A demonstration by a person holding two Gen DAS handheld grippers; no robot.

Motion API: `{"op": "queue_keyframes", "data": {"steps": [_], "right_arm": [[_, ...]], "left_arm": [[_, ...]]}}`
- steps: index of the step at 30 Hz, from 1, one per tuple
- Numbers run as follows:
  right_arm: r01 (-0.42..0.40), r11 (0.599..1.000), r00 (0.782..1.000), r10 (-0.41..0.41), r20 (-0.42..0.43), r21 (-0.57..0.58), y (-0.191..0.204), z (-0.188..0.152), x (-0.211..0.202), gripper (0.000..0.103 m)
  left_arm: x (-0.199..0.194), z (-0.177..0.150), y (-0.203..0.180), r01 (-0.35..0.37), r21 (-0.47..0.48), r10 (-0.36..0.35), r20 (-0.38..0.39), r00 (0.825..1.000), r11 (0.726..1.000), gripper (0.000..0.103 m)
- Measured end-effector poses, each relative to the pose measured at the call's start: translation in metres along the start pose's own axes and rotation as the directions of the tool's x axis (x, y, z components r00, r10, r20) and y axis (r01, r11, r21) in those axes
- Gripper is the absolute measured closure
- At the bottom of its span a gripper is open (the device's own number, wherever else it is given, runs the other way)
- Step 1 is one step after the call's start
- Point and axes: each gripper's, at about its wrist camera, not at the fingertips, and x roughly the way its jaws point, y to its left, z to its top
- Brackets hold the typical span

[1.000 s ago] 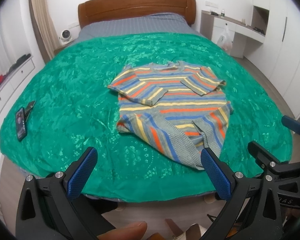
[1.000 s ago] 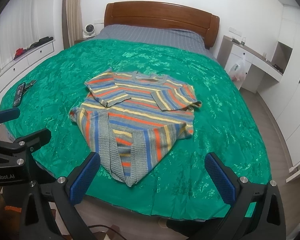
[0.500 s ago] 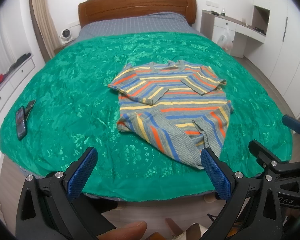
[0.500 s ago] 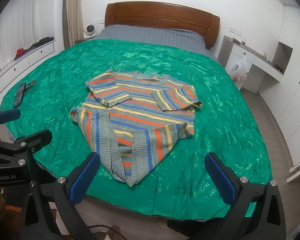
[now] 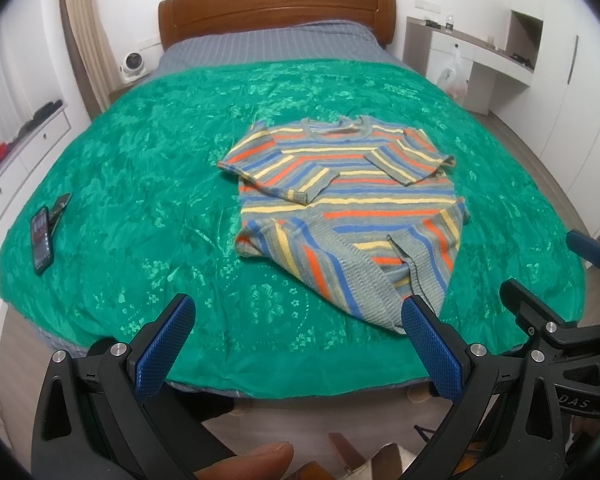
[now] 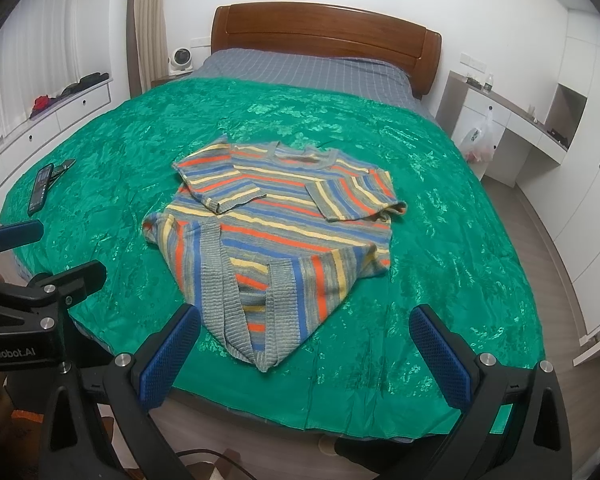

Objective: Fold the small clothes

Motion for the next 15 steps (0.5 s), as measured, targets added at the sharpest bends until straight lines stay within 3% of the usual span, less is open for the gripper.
{"op": "queue_keyframes", "data": {"steps": [15], "right_arm": [[0.000,1.000,1.000,0.000,-0.002,0.003,0.0002,-0.0009,0.0005,0.000]], "left_arm": [[0.0025,-0.0028,0.0026,-0.002,-0.010,0.002,-0.007,1.000,1.000,0.000]]}}
